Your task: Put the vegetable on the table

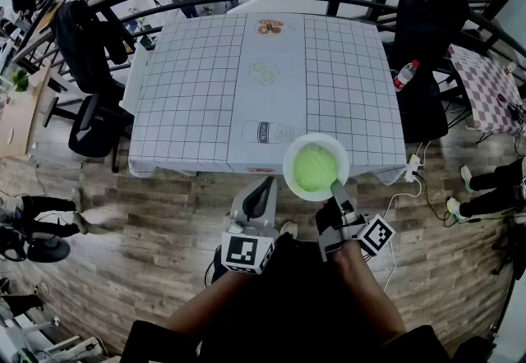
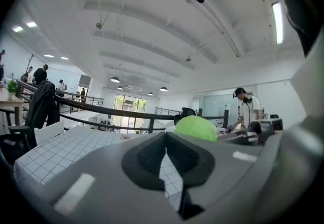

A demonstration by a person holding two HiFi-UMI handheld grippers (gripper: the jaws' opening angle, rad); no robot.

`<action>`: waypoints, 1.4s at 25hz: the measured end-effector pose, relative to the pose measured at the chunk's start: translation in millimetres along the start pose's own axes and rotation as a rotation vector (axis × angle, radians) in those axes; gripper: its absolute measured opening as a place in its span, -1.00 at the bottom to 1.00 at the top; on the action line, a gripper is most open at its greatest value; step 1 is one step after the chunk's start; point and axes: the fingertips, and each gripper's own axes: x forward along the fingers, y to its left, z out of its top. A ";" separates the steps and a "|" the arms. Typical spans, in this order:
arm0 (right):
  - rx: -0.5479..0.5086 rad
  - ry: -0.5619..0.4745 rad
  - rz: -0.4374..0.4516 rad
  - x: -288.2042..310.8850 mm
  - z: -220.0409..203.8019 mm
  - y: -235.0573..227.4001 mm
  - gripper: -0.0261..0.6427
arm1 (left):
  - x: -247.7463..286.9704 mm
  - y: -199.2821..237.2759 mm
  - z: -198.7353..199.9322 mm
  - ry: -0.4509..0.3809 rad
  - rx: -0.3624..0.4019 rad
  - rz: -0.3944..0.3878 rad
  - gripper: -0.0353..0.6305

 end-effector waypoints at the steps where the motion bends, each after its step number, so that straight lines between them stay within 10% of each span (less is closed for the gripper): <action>1: 0.000 0.001 0.001 0.6 0.6 1.0 -0.88 | 1.1 -0.3 0.4 0.000 0.001 0.000 -0.87; 35: 0.028 0.014 0.013 2.5 16.6 -14.1 -0.88 | -4.3 14.7 -2.1 -0.005 0.038 0.131 -0.87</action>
